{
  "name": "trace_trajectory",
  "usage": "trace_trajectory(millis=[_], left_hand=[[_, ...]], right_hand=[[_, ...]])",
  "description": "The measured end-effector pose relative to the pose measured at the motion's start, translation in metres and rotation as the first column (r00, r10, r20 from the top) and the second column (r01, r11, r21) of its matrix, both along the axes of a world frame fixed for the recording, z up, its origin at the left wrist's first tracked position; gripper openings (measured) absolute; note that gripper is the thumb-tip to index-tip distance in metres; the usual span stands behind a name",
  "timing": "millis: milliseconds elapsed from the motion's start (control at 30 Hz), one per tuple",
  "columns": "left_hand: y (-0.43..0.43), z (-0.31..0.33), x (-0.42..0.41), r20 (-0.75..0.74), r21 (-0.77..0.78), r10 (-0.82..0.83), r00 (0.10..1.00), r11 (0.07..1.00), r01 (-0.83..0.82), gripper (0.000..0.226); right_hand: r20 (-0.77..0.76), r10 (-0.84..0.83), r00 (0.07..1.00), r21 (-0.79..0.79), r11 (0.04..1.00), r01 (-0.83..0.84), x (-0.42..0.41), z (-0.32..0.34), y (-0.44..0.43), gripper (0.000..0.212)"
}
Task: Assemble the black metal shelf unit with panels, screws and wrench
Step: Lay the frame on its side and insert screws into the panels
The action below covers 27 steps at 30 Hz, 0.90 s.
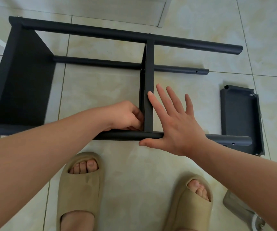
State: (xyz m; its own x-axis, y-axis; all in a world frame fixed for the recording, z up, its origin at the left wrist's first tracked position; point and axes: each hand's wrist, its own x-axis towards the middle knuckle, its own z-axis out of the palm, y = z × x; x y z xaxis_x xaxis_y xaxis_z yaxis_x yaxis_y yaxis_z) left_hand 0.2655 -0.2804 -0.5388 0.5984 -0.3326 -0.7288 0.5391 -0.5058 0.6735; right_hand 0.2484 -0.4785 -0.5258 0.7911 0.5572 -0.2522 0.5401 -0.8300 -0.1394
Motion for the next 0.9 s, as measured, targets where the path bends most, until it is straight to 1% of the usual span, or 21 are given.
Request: trace_trajectory(millis=[67,367,567,800,900], left_hand=[[-0.001,-0.0005,-0.0006,0.007,0.007,-0.005,1.0,1.0,0.005,0.014],[0.0011,-0.0016,-0.0018,0.007,-0.05,0.022,1.0,0.998,-0.022,0.013],[0.0017,-0.0055,-0.0009,0.041,-0.036,-0.037,0.998,0.999,0.038,0.012],[0.0013,-0.0056,-0.0012,0.062,-0.017,-0.049,0.997,0.999,0.051,0.011],[0.0007,-0.004,-0.001,0.047,-0.022,-0.034,0.998,0.999,0.036,0.012]], right_hand=[[-0.006,-0.001,1.0,0.001,1.0,0.001,0.0004,0.0001,0.0,0.12],[-0.005,-0.002,1.0,0.014,1.0,0.002,0.0003,-0.0011,-0.0001,0.122],[0.002,0.002,1.0,0.016,1.0,-0.002,0.0002,-0.0016,-0.0003,0.122],[0.006,0.006,1.0,0.004,1.0,-0.006,0.0005,-0.0012,-0.0001,0.121],[0.014,0.009,1.0,0.003,1.0,-0.009,0.0005,-0.0014,0.0002,0.121]])
